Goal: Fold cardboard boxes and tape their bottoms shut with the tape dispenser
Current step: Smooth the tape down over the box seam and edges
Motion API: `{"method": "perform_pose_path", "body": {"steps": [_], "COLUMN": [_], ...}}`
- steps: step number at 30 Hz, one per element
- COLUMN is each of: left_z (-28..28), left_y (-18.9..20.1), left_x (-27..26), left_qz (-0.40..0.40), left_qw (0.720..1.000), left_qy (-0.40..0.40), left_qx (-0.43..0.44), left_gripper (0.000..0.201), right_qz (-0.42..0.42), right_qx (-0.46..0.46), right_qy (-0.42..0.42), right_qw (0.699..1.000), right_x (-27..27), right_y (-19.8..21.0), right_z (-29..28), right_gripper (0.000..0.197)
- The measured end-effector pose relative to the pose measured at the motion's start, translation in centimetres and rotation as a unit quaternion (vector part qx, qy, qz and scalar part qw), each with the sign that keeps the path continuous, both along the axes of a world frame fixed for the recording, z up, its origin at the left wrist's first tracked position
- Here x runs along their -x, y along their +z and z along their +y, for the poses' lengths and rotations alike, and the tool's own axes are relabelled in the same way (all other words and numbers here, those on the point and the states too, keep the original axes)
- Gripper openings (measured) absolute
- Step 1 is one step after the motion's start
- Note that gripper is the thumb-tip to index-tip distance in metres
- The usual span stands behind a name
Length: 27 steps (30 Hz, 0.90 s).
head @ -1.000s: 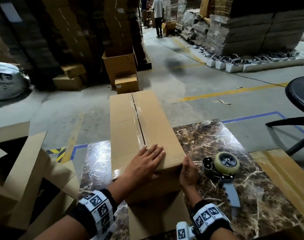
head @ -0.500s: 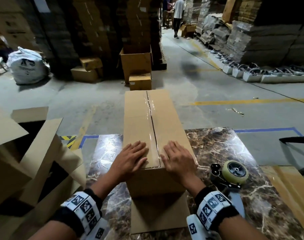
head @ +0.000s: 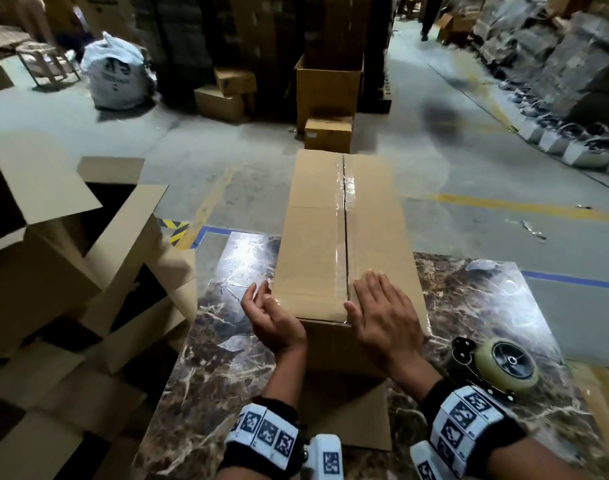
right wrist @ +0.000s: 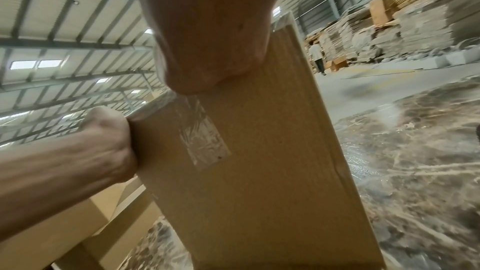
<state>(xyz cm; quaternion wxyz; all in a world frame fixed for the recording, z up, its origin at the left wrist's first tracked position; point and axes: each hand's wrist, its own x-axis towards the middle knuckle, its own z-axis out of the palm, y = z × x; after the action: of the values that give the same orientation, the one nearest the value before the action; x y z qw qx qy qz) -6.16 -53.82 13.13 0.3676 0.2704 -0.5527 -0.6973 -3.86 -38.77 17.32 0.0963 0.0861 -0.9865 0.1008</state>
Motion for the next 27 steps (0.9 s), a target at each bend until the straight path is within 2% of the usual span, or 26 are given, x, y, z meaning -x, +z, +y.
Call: {"method": "perform_pose_path", "body": {"steps": [3, 6, 9, 13, 15, 17, 19, 21, 23, 25, 27], "left_z": [0.8, 1.8, 3.0, 2.9, 2.5, 1.9, 1.0, 0.1, -0.8, -1.5, -2.2], "left_y": [-0.6, -2.0, -3.1, -3.3, -3.6, -3.4, -2.5, -0.8, 1.2, 2.8, 3.3], "left_x": [0.1, -0.5, -2.1, -4.3, -5.8, -6.9, -7.1, -6.4, -5.4, -4.1, -2.8], "left_qz": [-0.018, -0.059, -0.119, -0.185, -0.191, -0.168, -0.137, -0.113, -0.098, -0.080, -0.069], "left_qw": [0.999, 0.997, 0.990, 0.973, 0.963, 0.966, 0.975, 0.973, 0.942, 0.872, 0.791], "left_qy": [0.050, 0.051, 0.014, -0.080, -0.118, -0.126, -0.098, -0.066, -0.049, -0.062, -0.111], "left_qx": [0.010, 0.030, 0.075, 0.114, 0.150, 0.150, 0.145, 0.192, 0.318, 0.478, 0.597], "left_gripper": [0.049, 0.071, 0.097, 0.113, 0.111, 0.111, 0.107, 0.097, 0.079, 0.060, 0.052], "right_qz": [-0.008, -0.014, -0.037, -0.060, -0.061, -0.058, -0.068, -0.089, -0.100, -0.091, -0.066], "right_qx": [-0.012, -0.029, -0.062, -0.097, -0.099, -0.090, -0.080, -0.070, -0.052, -0.037, -0.008], "right_qy": [0.025, 0.052, 0.081, 0.098, 0.110, 0.124, 0.133, 0.141, 0.144, 0.144, 0.143], "right_qw": [1.000, 0.998, 0.994, 0.989, 0.987, 0.987, 0.986, 0.984, 0.983, 0.985, 0.988], "right_x": [0.0, 0.0, 0.2, 0.3, 0.1, -0.2, -0.4, -0.5, -0.4, -0.1, 0.3], "right_y": [0.0, -0.3, -0.3, 0.1, 0.1, 0.2, 0.5, 0.8, 1.3, 1.9, 2.6], "right_z": [0.3, 0.6, 1.0, 1.1, 1.4, 1.7, 1.9, 2.1, 2.3, 2.1, 1.1], "right_gripper": [0.071, 0.067, 0.066, 0.070, 0.075, 0.080, 0.079, 0.076, 0.069, 0.058, 0.048]}}
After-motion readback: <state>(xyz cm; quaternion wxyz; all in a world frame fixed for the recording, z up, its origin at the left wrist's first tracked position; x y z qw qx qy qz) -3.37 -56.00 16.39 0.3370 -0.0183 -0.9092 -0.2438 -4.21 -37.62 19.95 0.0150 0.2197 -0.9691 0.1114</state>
